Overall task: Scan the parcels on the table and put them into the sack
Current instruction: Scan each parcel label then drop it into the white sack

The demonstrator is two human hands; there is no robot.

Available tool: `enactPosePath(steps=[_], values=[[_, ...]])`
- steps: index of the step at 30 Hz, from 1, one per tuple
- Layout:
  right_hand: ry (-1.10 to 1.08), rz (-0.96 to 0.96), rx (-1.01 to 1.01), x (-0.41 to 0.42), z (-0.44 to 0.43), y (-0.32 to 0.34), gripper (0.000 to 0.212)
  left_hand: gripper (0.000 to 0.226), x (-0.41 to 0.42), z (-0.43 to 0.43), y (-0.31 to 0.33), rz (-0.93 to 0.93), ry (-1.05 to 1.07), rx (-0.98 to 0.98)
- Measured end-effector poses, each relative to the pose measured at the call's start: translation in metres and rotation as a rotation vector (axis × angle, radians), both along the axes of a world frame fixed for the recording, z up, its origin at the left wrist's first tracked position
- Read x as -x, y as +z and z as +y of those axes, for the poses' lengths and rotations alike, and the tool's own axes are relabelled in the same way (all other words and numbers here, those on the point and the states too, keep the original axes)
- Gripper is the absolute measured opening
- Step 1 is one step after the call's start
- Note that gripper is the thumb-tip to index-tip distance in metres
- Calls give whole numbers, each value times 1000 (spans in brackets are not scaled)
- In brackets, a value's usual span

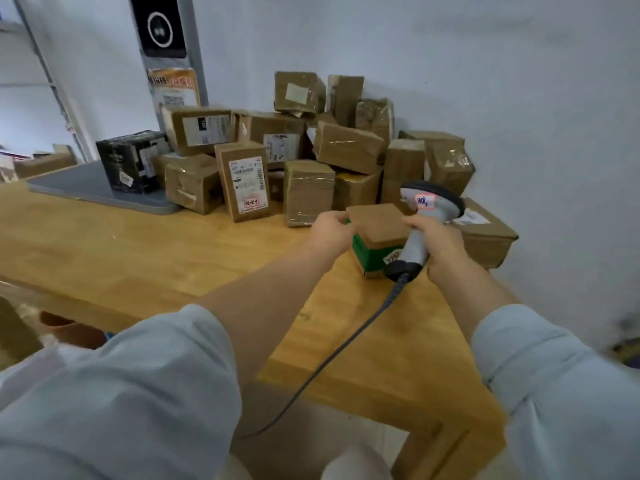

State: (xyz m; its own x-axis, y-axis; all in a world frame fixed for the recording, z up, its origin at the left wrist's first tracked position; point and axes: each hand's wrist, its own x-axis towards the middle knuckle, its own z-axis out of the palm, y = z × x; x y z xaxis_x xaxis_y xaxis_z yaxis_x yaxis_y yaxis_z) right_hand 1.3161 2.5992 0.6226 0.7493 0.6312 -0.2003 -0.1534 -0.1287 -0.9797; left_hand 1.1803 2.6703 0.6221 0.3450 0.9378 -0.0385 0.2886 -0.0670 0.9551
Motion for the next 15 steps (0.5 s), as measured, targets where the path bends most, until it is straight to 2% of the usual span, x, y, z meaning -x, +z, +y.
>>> enactPosePath(steps=[4, 8, 10, 13, 15], values=[[23, 110, -22, -24, 5, -14, 65, 48, -23, -1, 2, 97, -51, -15], [64, 193, -108, -26, 2, -20, 64, 38, -29, -2, 1, 147, -62, 27], [93, 194, -157, -20, 2, -17, 51, 36, -27, 1, 3, 164, -34, 38], [192, 199, -218, 1, 2, -6, 13, 27, -12, -8, 14, 182, -52, 32], [266, 188, -209, 19, 4, 0, 3, 37, 1, -14, 21, 195, -44, 34]])
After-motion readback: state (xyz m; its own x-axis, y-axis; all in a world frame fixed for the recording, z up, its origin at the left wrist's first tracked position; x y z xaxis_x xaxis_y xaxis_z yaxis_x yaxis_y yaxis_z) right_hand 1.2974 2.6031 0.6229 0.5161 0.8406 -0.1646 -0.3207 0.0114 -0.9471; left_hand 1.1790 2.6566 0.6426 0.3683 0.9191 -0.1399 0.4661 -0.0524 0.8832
